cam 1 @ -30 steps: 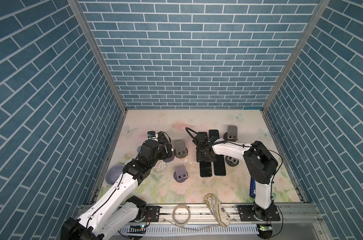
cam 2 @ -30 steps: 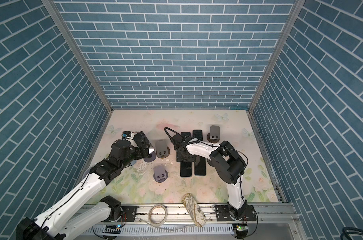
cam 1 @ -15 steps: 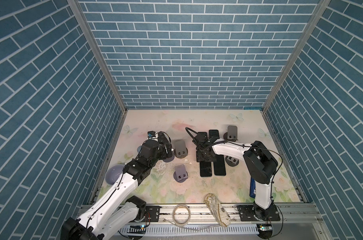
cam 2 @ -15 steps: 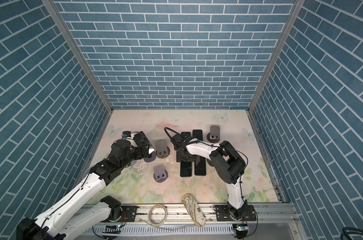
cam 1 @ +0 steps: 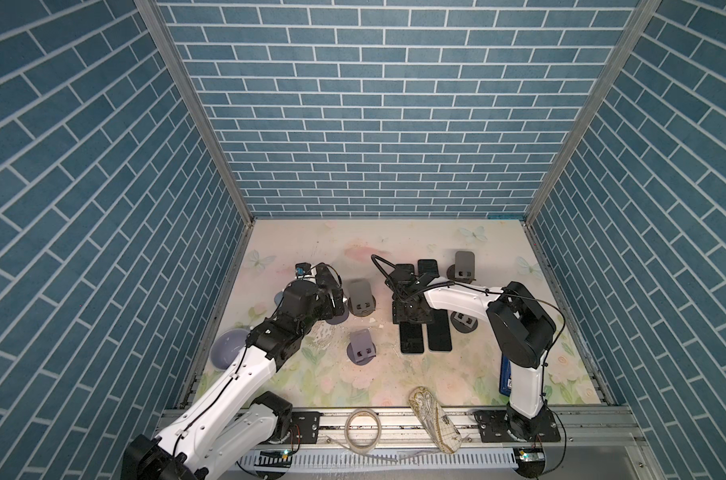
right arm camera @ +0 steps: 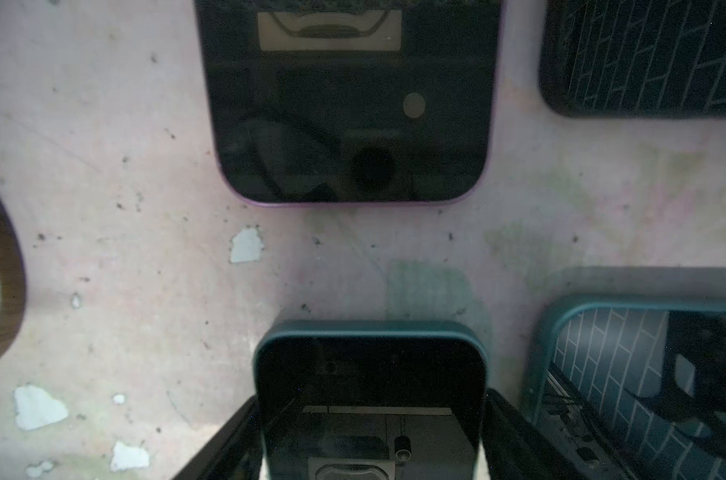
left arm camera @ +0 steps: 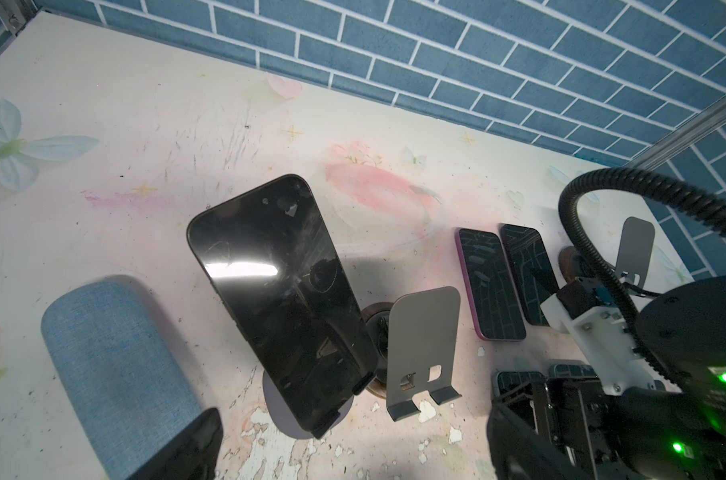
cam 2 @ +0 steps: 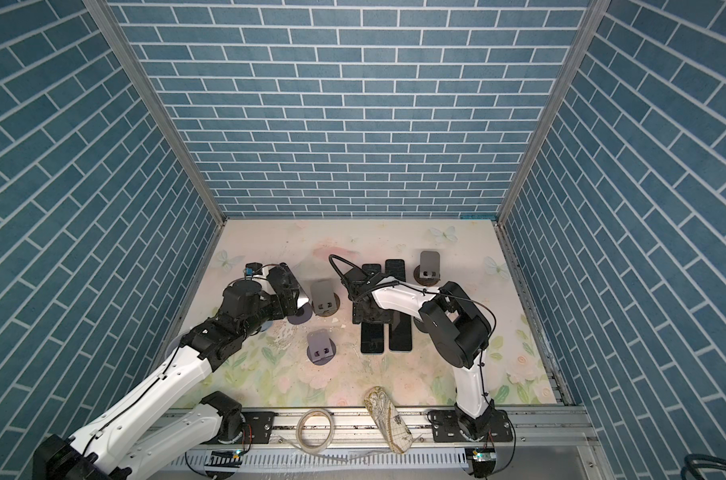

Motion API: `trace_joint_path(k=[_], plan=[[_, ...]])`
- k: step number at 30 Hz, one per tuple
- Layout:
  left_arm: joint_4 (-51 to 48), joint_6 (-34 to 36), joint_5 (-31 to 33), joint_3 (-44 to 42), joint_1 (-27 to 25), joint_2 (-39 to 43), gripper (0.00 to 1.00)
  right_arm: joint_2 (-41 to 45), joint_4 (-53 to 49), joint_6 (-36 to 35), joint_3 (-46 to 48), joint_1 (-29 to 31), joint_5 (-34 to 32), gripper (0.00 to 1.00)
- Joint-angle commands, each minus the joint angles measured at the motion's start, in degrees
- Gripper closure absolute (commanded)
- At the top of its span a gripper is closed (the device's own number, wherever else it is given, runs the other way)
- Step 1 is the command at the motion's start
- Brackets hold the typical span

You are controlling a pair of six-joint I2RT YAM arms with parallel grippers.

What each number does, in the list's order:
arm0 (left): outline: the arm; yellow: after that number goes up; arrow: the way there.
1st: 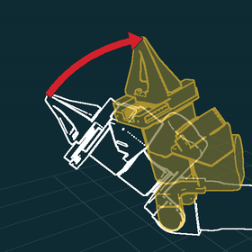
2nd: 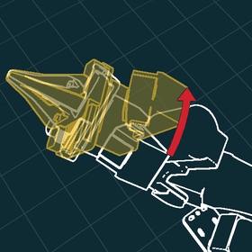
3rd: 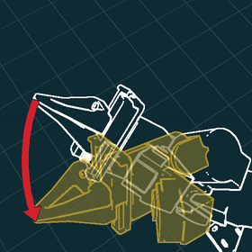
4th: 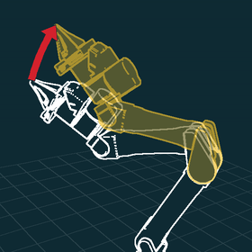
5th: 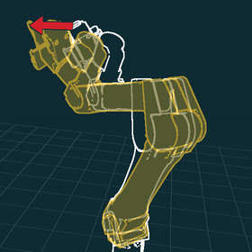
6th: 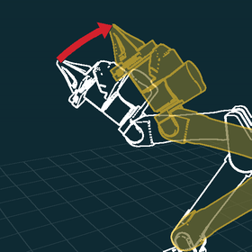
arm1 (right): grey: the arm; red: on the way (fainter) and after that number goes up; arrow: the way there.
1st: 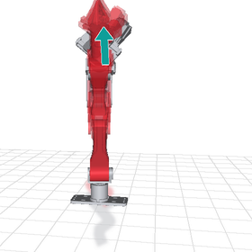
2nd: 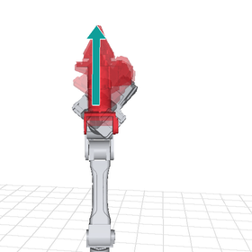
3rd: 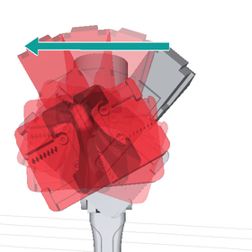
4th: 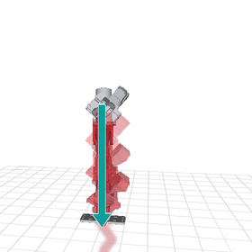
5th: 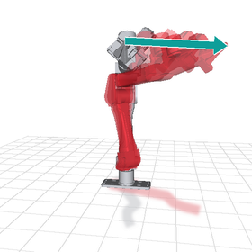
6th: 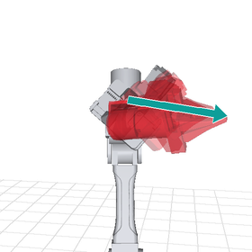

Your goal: Remove the phone from the phone stand

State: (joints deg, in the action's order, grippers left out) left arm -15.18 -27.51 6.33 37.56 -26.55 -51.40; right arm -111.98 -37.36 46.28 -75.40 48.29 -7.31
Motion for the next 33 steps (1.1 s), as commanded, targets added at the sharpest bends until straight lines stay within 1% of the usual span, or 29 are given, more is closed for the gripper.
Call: trace_joint_path(k=[1, 6, 12, 18, 24, 30, 33], plan=[[0.33, 0.81, 0.54, -1.00, -0.15, 0.60, 0.00, -1.68, -2.89, 1.89, -1.59, -0.27, -1.04, 0.20], [-0.02, 0.96, 0.99, -1.08, -0.15, 0.47, 0.00, -0.51, -1.52, 0.80, -1.55, -0.13, -1.12, 0.19], [-0.46, 1.23, 1.65, -1.17, -0.16, 0.56, 0.00, 3.35, 0.39, -1.85, -1.64, -0.04, -2.15, 0.18], [-0.77, 1.14, 2.11, -1.70, -0.17, 1.23, 0.00, 5.67, 0.01, -6.36, -3.12, 0.94, -5.82, 0.17], [-2.62, 0.71, 4.34, -1.70, -0.09, 2.32, 0.00, 7.68, 1.74, -12.03, -3.99, 4.18, -8.65, 0.15], [-5.22, -0.30, 6.79, -1.22, -0.06, 2.84, 0.00, 10.90, 8.45, -17.25, -1.67, 8.26, -9.53, 0.15], [-6.48, -1.05, 8.56, -1.24, -0.08, 3.41, 0.00, 13.17, 12.50, -19.30, 0.36, 9.84, -8.72, 0.15]])
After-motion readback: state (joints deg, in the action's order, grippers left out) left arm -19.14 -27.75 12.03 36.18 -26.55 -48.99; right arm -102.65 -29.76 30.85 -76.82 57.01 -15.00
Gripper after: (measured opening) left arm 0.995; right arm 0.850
